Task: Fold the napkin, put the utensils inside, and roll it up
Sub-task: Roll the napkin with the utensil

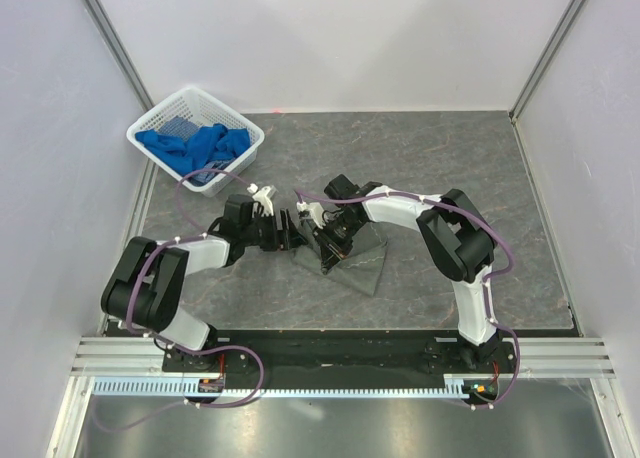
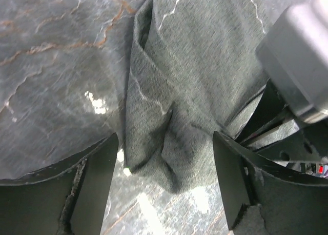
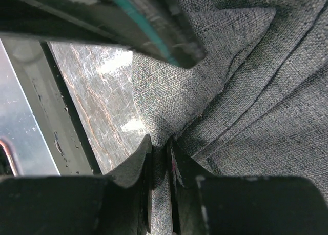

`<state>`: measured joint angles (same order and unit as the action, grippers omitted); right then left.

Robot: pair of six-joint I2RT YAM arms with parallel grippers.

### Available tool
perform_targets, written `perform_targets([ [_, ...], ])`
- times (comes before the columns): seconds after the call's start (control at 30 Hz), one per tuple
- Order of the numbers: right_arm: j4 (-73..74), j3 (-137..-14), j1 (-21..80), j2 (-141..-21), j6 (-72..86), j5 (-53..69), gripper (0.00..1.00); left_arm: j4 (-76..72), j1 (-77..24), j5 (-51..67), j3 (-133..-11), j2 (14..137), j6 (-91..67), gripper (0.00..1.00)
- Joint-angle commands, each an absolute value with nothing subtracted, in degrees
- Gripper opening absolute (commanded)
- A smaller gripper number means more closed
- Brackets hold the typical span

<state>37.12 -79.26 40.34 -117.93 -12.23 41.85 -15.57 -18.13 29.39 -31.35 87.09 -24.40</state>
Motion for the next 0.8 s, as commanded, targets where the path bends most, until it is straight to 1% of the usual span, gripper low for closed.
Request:
perform_targets([
  [0.0,38.94,-80.07,40.60,-120.06,-13.97,41.84,0.10,-17.40,-18.19,31.37,-33.05,90.26,-25.05,0.76],
  [0.07,39.11,-80.07,40.52,-120.06,-13.97,41.66,0.10,-17.40,-18.19,31.90,-33.49,91.05,-24.96,0.71],
  [0.23,39.37,-80.94,40.17,-120.59,-14.33,41.48,0.09,-17.23,-18.28,33.48,-33.40,91.67,-25.22,0.64],
  [0.4,40.17,-82.53,39.82,-122.08,-14.94,42.19,0.09,-17.14,-18.90,35.59,-33.40,92.81,-25.58,0.55],
  [0.43,40.34,-83.14,39.73,-122.17,-15.12,42.27,0.09,-16.79,-19.07,35.77,-33.40,93.07,-25.58,0.49],
  [0.53,40.69,-84.37,39.20,-122.87,-15.55,43.06,0.08,-15.56,-19.34,35.60,-33.40,93.08,-25.32,0.41],
  [0.57,40.87,-84.64,39.20,-123.22,-15.73,43.33,0.08,-14.43,-19.34,35.42,-33.40,92.99,-25.05,0.34],
  [0.63,41.04,-85.42,38.76,-123.57,-15.91,43.50,0.08,-13.36,-19.34,35.07,-33.66,92.64,-24.52,0.28],
  [0.67,41.04,-85.69,38.59,-123.75,-15.91,43.51,0.08,-12.49,-19.34,34.89,-33.75,92.64,-24.43,0.20],
  [0.77,41.04,-86.22,38.32,-123.49,-15.91,43.42,0.08,-11.43,-19.34,34.98,-34.19,92.90,-24.17,0.10],
])
